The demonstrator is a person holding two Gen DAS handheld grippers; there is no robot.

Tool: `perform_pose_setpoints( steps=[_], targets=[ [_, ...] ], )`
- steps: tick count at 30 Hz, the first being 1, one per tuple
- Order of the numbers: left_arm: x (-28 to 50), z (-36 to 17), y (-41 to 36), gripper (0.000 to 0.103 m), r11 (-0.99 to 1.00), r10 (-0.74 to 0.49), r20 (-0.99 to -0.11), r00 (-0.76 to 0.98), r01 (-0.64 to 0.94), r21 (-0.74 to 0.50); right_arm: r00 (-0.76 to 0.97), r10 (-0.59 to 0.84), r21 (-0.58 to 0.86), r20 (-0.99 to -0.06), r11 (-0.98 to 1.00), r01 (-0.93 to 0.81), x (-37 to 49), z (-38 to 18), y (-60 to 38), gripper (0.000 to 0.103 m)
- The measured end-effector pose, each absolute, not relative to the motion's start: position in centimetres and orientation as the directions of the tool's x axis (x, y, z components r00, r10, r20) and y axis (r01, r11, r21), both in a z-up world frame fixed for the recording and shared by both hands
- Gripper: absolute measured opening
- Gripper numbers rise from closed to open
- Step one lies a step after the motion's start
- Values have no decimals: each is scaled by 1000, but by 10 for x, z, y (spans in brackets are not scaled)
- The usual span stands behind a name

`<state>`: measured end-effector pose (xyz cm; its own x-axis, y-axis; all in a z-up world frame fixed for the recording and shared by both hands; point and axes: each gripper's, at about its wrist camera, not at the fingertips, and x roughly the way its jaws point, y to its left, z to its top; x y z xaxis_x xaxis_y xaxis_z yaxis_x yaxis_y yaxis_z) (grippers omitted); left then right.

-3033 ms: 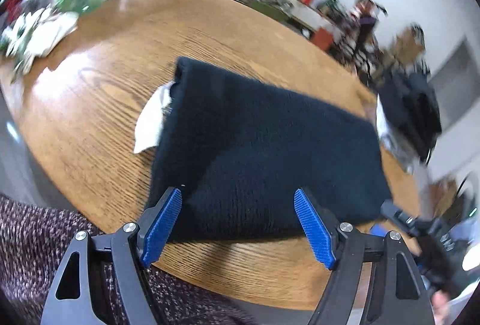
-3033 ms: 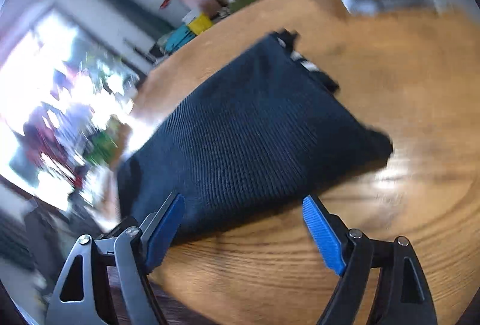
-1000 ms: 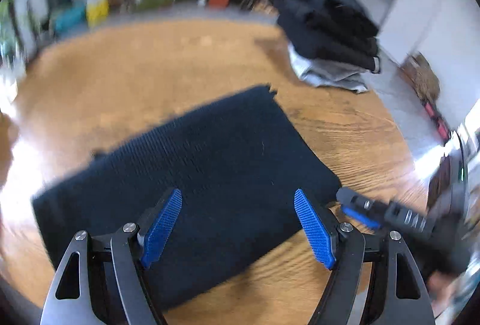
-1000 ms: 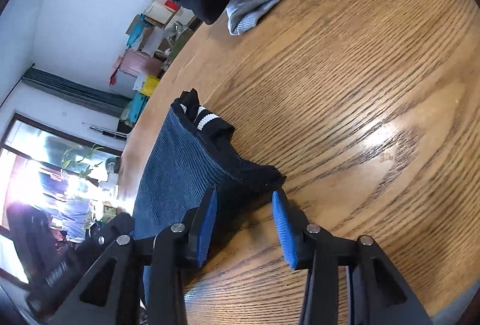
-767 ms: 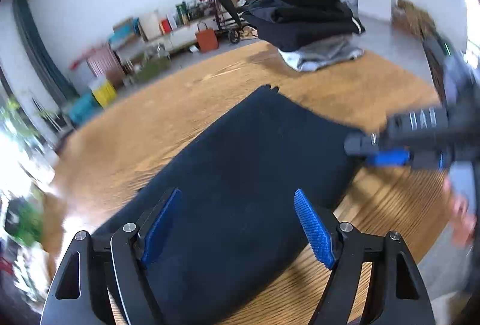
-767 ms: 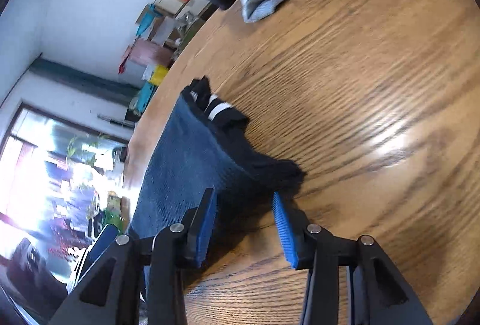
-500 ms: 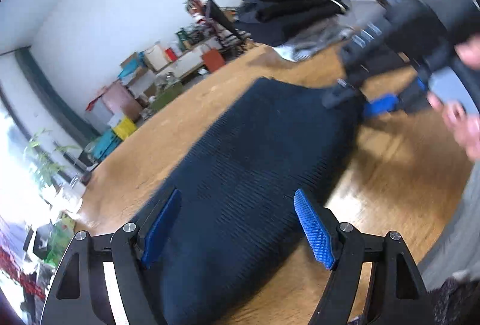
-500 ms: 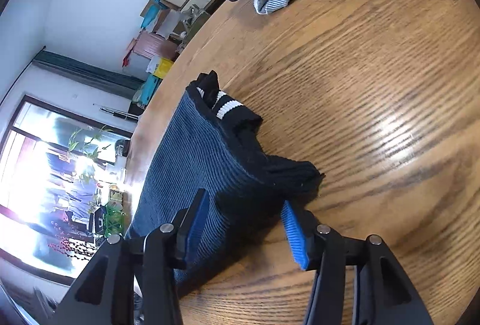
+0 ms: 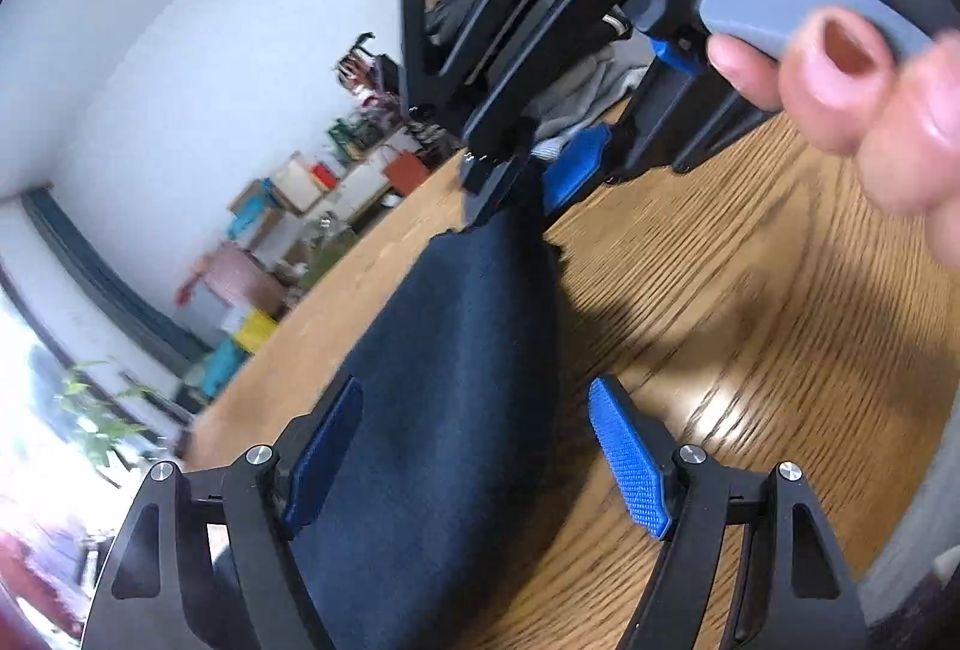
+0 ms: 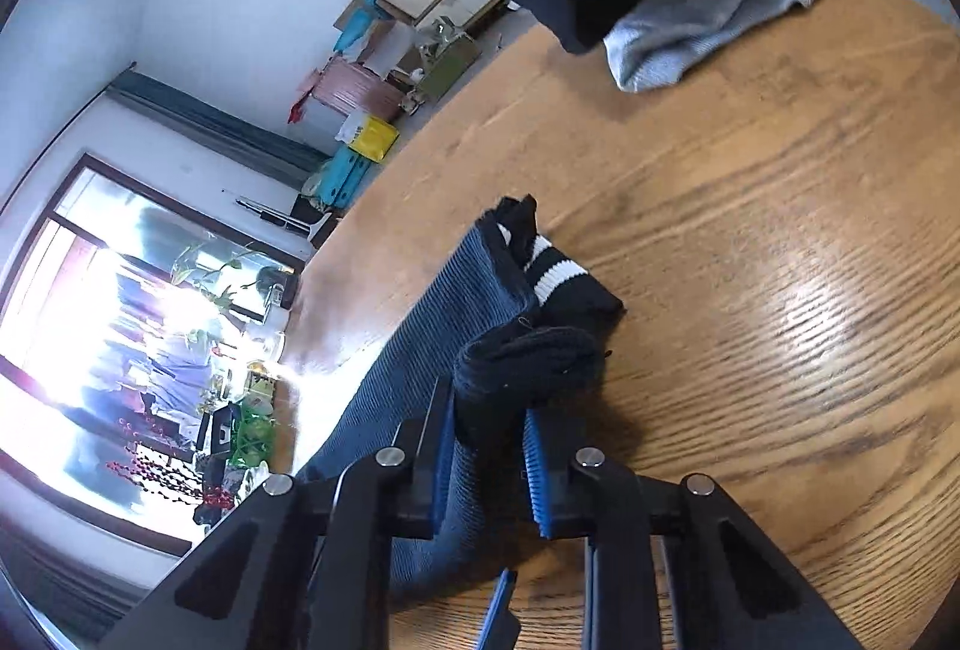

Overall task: Fold clothes
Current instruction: 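Lift the sweater edge with the right tool while the left tool grasps beside it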

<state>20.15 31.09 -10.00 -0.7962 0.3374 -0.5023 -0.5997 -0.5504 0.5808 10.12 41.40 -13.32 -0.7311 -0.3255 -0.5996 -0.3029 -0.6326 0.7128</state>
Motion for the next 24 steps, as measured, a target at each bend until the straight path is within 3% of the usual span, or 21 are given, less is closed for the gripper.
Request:
perform_pose_setpoints(
  steps=[5,14,18,20,21,24],
  targets=[
    [188,-110,320,78,-479,374,-547,-749,-661,578,-719,-339,709,-607,-640,-297,100,-133,417,21],
    [149,-120,332,76,-524,297,-585,-755,-641,561,-729,-353,721,-587,-638,-271,103,-129,417,20],
    [135,-122,337,39,-544,251,-589,-768,-615,571,-730,-354,722,-584,-638,-268,105,-129,416,20],
    [131,-119,336,26,-571,253,-610,-751,-625,532,-729,-351,719,-587,-640,-270,107,-131,416,20],
    [129,-118,335,21,-585,254,-621,-741,-629,512,-728,-348,717,-591,-640,-276,109,-132,416,20],
    [123,-113,333,17,-624,260,-651,-713,-639,451,-723,-338,715,-602,-631,-301,115,-141,420,20]
  ],
)
